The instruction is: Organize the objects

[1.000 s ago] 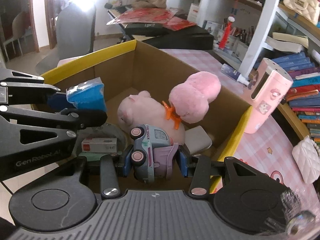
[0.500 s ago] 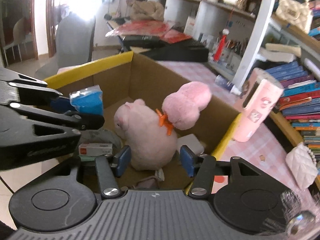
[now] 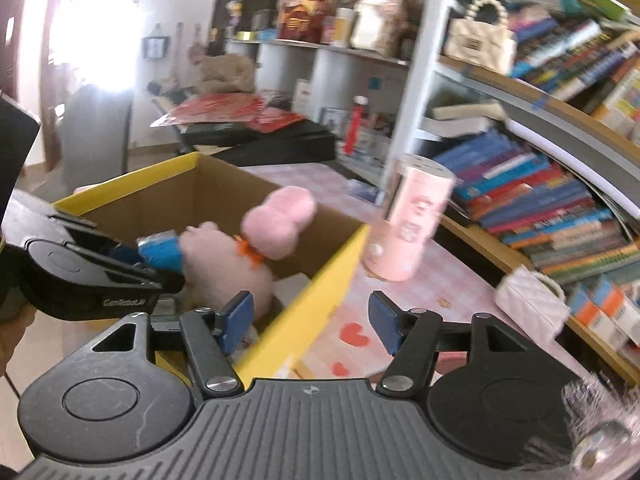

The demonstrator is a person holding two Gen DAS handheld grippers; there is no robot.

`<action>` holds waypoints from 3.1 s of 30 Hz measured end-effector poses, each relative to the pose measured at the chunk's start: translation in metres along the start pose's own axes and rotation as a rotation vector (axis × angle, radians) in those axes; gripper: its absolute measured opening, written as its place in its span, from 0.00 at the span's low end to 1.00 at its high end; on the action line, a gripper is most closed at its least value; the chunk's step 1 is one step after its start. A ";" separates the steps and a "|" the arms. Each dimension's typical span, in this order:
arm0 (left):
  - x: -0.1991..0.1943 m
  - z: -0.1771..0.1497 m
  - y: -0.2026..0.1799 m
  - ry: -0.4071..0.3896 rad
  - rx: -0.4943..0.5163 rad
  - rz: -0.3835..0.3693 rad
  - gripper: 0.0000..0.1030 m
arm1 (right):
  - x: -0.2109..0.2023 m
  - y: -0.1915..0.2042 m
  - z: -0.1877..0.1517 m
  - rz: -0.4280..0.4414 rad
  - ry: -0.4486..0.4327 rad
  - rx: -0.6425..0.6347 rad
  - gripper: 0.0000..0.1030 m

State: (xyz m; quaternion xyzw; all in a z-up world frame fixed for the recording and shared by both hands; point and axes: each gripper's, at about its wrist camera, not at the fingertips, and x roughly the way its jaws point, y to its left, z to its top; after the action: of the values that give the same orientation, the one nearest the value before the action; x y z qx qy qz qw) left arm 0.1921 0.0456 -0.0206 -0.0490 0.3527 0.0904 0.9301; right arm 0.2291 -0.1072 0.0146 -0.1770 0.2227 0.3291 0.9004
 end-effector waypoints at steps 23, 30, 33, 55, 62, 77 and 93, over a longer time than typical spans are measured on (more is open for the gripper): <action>-0.022 -0.008 0.004 -0.083 -0.003 -0.017 0.66 | -0.040 -0.008 -0.042 -0.197 0.140 0.380 0.60; -0.050 -0.017 0.013 -0.132 -0.010 -0.026 0.76 | -0.058 0.007 -0.050 -0.251 0.150 0.423 0.64; -0.065 -0.022 0.017 -0.156 0.001 -0.025 0.82 | -0.065 0.017 -0.053 -0.280 0.147 0.442 0.67; -0.139 -0.079 0.047 -0.168 0.049 -0.053 0.97 | -0.117 0.104 -0.067 -0.454 0.135 0.451 0.96; -0.150 -0.093 0.048 -0.145 0.055 -0.083 0.98 | -0.129 0.121 -0.074 -0.498 0.145 0.472 1.00; -0.157 -0.109 0.027 -0.110 0.130 -0.196 0.99 | -0.157 0.134 -0.100 -0.618 0.186 0.541 1.00; -0.157 -0.106 0.003 -0.112 0.177 -0.115 0.99 | -0.158 0.125 -0.092 -0.659 0.200 0.552 1.00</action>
State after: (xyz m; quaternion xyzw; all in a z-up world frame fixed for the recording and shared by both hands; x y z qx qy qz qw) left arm 0.0076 0.0108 0.0046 0.0182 0.3036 0.0077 0.9526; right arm 0.0110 -0.1406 -0.0023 -0.0225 0.3200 -0.0661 0.9448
